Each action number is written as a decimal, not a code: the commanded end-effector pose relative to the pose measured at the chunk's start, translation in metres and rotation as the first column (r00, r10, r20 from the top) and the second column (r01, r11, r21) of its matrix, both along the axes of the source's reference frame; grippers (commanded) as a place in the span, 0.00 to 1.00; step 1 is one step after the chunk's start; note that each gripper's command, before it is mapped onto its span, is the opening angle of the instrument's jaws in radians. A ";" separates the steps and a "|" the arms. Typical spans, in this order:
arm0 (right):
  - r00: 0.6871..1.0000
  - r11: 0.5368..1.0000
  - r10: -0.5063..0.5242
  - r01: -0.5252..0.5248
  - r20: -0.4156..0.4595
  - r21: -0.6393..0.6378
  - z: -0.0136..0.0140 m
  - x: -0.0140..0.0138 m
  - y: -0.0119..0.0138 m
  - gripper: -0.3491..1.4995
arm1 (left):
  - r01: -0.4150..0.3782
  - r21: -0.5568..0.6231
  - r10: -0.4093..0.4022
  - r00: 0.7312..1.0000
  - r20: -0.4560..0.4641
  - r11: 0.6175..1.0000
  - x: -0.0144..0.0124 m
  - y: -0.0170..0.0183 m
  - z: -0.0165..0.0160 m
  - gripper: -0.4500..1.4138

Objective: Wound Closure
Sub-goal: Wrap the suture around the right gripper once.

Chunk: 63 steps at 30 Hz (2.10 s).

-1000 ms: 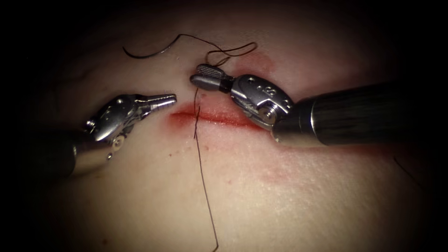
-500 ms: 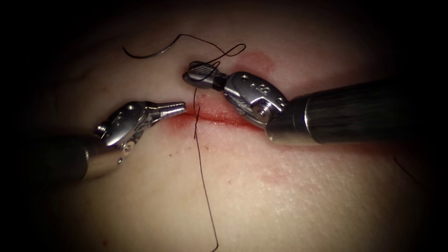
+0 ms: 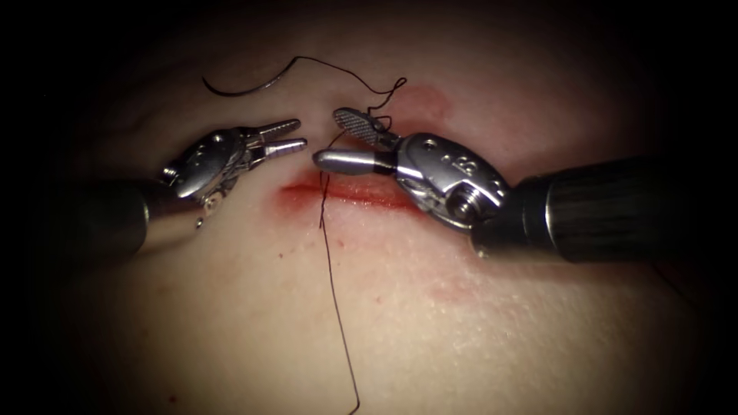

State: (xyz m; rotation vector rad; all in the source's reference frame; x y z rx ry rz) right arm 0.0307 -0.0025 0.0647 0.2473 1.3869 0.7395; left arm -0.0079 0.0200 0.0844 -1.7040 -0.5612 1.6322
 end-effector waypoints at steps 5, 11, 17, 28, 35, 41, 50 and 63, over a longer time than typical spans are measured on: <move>0.999 0.999 -0.033 0.034 -0.029 0.033 -0.0007 -0.0033 -0.0029 0.90 | -0.050 0.007 0.050 0.998 0.028 0.999 -0.0014 0.0027 -0.0011 0.30; 0.997 0.997 -0.065 0.066 -0.030 0.036 -0.0013 -0.0053 -0.0049 0.87 | -0.237 -0.052 0.235 0.971 -0.042 0.970 -0.0075 0.0029 -0.0021 0.28; 0.997 0.997 -0.069 0.070 -0.031 0.042 -0.0005 -0.0054 -0.0062 0.87 | -0.409 -0.255 0.346 0.902 -0.258 0.876 -0.0119 0.0043 -0.0013 0.30; 0.997 0.996 -0.070 0.071 -0.031 0.055 0.0003 -0.0055 -0.0073 0.84 | -0.599 -0.363 0.270 0.714 -0.646 0.713 -0.0132 0.0082 0.0003 0.32; 0.997 0.995 -0.072 0.073 -0.021 0.067 0.0013 -0.0048 -0.0079 0.83 | -0.572 -0.361 0.238 0.718 -0.654 0.736 -0.0128 0.0077 -0.0001 0.33; 0.997 0.995 -0.075 0.076 -0.018 0.068 0.0018 -0.0047 -0.0082 0.83 | -0.565 -0.360 0.239 0.726 -0.645 0.743 -0.0134 0.0067 -0.0021 0.33; 0.997 0.994 -0.078 0.079 -0.017 0.074 0.0023 -0.0041 -0.0089 0.84 | -0.507 -0.404 0.193 0.772 -0.605 0.762 -0.0137 0.0094 -0.0075 0.32; 0.997 0.993 -0.080 0.082 -0.021 0.081 0.0028 -0.0036 -0.0094 0.84 | -0.515 -0.423 0.184 0.769 -0.612 0.746 -0.0136 0.0094 -0.0082 0.28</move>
